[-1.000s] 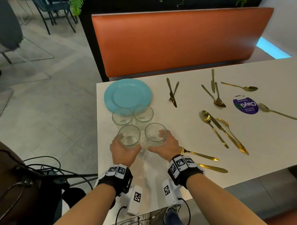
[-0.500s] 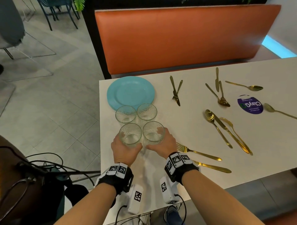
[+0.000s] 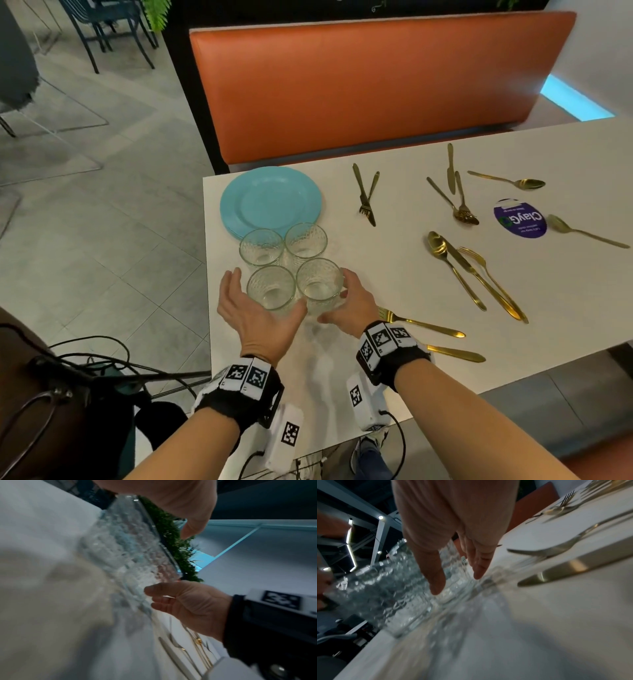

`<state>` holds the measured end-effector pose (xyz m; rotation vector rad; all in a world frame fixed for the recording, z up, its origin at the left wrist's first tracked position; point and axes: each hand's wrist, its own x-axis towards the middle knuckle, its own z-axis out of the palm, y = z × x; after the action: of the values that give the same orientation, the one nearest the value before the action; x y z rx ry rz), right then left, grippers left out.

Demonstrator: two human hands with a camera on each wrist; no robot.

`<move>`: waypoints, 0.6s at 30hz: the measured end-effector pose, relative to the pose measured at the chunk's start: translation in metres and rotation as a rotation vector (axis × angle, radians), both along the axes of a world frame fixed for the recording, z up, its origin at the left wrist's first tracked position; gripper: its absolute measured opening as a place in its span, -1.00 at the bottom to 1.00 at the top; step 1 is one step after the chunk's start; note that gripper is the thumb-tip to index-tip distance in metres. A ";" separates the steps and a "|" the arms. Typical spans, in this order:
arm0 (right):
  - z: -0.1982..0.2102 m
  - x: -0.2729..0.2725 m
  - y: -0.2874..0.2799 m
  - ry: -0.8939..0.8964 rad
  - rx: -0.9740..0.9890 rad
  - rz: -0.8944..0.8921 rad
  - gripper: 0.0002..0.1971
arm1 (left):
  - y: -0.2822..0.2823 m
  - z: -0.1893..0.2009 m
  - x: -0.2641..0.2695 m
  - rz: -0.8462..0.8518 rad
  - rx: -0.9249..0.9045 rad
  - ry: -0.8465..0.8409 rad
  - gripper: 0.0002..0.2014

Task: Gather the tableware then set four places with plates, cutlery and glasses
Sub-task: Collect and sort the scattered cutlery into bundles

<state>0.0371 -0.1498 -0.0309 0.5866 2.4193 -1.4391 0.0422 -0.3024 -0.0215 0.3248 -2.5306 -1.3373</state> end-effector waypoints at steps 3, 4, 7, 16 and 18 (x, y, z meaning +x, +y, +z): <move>0.009 0.000 0.014 -0.049 -0.002 -0.034 -0.04 | 0.021 0.016 -0.003 -0.092 -0.050 0.152 0.02; 0.013 0.000 0.020 -0.052 0.018 -0.056 -0.08 | 0.030 0.022 -0.006 -0.124 -0.045 0.163 -0.04; 0.025 -0.002 0.046 -0.036 0.087 -0.125 -0.25 | 0.061 0.036 -0.018 -0.294 -0.095 0.187 -0.30; 0.041 0.001 0.152 -0.035 0.290 -0.262 -0.64 | 0.168 0.031 -0.046 -0.766 -0.147 -0.066 -0.72; 0.038 -0.002 0.174 -0.060 0.309 -0.266 -0.67 | 0.188 0.023 -0.061 -0.770 -0.211 -0.172 -0.69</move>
<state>0.0355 0.0238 0.0071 1.0397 2.6112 -1.1177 -0.0189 -0.1144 0.0020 -0.6736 -3.0511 -1.2643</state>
